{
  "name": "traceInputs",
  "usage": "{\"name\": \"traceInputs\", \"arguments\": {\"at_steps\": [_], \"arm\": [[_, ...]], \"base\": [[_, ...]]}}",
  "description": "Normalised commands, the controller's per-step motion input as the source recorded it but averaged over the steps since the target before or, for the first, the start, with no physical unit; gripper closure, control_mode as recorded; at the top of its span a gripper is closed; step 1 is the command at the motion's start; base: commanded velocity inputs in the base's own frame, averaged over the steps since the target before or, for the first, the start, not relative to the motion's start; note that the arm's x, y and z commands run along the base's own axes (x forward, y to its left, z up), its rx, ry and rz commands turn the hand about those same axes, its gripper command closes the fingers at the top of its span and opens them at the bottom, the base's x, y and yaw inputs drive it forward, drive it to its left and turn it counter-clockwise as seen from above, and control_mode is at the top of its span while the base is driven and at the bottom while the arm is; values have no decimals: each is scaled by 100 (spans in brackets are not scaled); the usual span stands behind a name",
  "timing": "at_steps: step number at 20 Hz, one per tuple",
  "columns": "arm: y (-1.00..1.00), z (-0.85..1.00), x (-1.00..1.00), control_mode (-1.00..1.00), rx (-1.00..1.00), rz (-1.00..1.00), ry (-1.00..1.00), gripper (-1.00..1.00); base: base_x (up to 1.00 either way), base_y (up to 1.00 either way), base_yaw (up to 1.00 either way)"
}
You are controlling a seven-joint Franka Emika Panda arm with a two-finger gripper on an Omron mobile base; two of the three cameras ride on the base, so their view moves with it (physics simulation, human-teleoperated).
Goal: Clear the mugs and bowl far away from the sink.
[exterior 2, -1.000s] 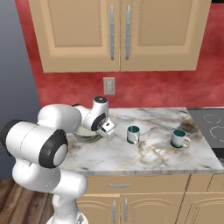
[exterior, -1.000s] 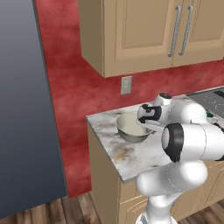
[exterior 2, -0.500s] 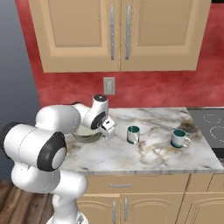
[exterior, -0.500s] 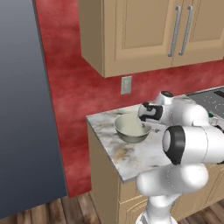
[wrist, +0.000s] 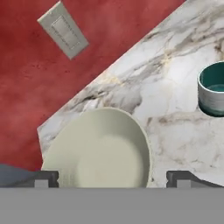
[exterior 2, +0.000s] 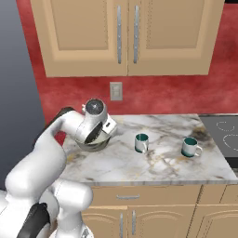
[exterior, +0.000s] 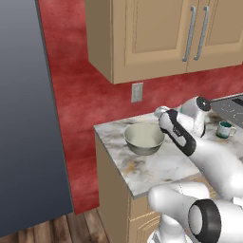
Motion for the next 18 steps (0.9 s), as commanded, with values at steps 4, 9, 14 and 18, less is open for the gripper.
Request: {"name": "traceInputs", "arguments": {"at_steps": [4,9,14,18], "arm": [[13,100,-93,-100,-1,-1,-52,-100],[25,53,-23,-100,-8,-8,31,-100],[9,2,-100,-100,-5,-2,-43,-100],[-4,-8,-100,-100,9,-43,-34,-100]], "base": [[0,0,0],[0,0,0],[0,0,0],[0,0,0]]}}
